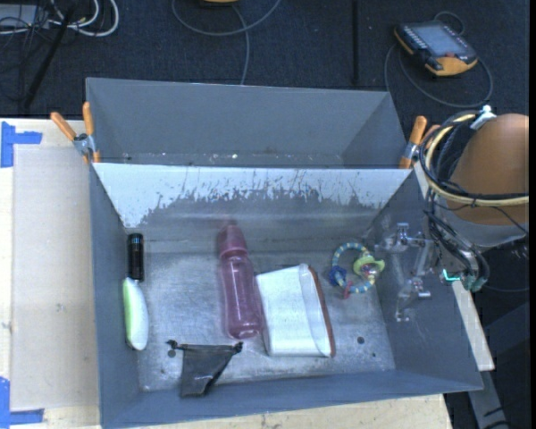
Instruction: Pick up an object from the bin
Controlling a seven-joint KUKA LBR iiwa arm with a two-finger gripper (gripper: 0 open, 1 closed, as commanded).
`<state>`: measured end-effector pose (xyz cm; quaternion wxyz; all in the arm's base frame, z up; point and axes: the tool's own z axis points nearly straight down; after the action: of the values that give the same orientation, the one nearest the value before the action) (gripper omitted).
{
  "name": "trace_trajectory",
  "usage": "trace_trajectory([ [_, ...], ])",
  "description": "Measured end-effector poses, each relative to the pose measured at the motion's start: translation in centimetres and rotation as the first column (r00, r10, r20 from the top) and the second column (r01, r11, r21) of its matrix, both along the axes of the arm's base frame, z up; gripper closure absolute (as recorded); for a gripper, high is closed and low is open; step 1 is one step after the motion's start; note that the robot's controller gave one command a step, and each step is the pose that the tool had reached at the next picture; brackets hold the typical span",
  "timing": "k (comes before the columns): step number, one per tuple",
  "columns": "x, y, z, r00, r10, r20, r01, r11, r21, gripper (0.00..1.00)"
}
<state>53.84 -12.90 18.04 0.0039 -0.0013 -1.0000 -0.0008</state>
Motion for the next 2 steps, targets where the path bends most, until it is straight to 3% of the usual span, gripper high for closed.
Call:
trace_trajectory([
  [1, 0.2, 0.0, 0.4, 1.000, 0.003, 0.007, -0.003, 1.000, -0.001, 0.00],
  [2, 1.3, 1.5, -2.6, 0.983, 0.180, 0.016, -0.180, 0.984, -0.006, 0.00],
])
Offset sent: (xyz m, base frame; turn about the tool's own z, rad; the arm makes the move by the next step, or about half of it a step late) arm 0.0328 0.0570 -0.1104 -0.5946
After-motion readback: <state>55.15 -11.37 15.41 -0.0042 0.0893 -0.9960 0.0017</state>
